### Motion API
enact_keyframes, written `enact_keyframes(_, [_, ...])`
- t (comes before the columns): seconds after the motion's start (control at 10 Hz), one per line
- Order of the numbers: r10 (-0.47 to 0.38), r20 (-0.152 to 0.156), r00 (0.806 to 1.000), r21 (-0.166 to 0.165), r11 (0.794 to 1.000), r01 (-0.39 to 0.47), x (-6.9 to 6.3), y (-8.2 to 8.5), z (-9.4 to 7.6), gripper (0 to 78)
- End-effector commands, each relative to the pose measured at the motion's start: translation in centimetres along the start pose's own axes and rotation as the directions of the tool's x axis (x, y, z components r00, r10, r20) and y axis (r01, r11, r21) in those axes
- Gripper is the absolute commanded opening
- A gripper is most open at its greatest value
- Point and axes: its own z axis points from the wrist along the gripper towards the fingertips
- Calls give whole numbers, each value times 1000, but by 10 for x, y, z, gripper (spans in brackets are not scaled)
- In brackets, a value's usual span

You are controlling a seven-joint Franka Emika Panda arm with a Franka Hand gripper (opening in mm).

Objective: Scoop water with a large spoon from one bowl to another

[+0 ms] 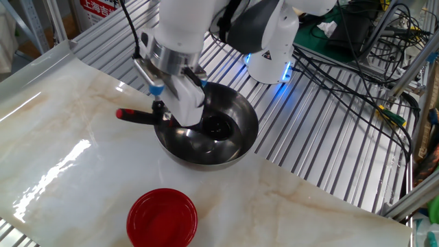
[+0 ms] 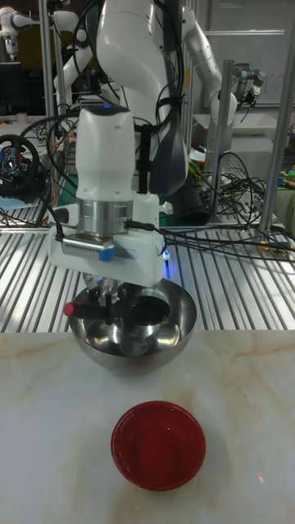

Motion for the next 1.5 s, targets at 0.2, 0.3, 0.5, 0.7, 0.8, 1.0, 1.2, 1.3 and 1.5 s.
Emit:
enact_keyframes(0.2, [32, 31, 999, -16, 999, -32, -22, 4, -10, 12])
enact_keyframes(0.3, [39, 33, 999, -18, 999, -38, -28, 4, -14, 12])
enact_keyframes(0.5, [42, 31, 999, -19, 999, -42, -35, 5, -17, 12])
enact_keyframes(0.7, [47, 32, 998, -19, 999, -46, -43, 6, -20, 12])
enact_keyframes(0.8, [52, 32, 998, -19, 999, -51, -48, 7, -22, 12])
enact_keyframes(1.0, [63, 32, 997, -19, 998, -62, -59, 11, -27, 12])
enact_keyframes(1.2, [82, 28, 996, -21, 996, -81, -70, 17, -34, 12])
enact_keyframes(1.3, [91, 27, 995, -21, 996, -91, -76, 20, -38, 12])
enact_keyframes(1.5, [102, 26, 994, -25, 995, -102, -85, 23, -44, 12])
